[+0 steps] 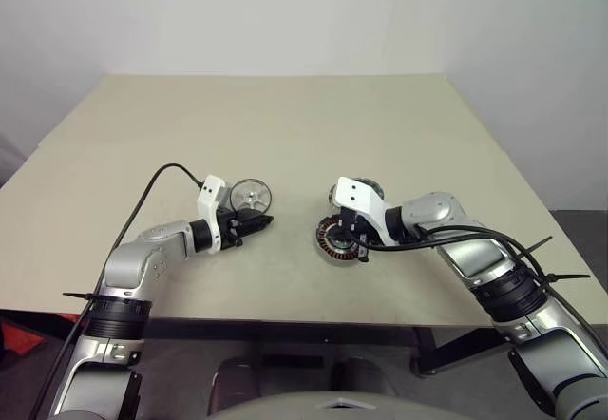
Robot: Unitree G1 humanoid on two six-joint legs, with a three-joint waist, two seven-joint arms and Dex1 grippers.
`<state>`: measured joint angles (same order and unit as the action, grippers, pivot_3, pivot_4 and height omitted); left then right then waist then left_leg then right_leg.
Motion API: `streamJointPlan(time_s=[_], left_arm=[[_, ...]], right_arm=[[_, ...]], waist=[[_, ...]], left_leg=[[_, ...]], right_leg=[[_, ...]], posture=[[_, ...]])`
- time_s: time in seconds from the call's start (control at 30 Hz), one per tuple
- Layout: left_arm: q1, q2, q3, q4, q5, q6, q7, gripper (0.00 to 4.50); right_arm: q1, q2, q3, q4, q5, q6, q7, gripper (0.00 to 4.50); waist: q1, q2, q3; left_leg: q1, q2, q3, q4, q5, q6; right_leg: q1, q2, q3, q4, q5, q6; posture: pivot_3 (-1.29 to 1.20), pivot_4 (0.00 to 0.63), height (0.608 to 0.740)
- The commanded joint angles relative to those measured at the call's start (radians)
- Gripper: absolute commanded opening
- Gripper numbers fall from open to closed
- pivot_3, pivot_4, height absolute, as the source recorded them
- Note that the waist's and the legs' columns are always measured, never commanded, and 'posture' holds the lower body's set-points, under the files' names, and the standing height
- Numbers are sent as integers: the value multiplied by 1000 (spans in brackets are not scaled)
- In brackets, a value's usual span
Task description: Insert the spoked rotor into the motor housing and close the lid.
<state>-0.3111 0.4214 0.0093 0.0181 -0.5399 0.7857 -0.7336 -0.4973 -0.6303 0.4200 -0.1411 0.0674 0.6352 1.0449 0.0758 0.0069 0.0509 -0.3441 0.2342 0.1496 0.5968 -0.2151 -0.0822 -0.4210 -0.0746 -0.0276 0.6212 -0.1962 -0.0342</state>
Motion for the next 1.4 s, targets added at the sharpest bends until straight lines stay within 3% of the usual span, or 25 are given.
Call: streamJointPlan(time_s=[0.03, 1.03, 1.4], left_arm=[[1, 3, 12, -32, -2, -12, 1, 2315], [18, 5, 20, -45, -5, -13, 10, 2315], [16, 6, 20, -48, -8, -10, 13, 2315]], right_arm=[[-8, 5, -10, -30, 0, -32, -7, 31], [-57, 39, -26, 14, 8, -25, -18, 31], [-142, 149, -116, -17, 133, 75, -46, 31]], waist=[[0, 0, 0], [-3, 0, 0], [-3, 0, 0]], left_leg=[[0, 0, 0, 0, 0, 0], [0, 0, 0, 0, 0, 0], [0, 0, 0, 0, 0, 0]], right_leg=[[0, 0, 0, 0, 0, 0], [0, 0, 0, 0, 0, 0], [0, 0, 0, 0, 0, 0]], posture=[[0, 0, 740], [0, 0, 740], [0, 0, 740]])
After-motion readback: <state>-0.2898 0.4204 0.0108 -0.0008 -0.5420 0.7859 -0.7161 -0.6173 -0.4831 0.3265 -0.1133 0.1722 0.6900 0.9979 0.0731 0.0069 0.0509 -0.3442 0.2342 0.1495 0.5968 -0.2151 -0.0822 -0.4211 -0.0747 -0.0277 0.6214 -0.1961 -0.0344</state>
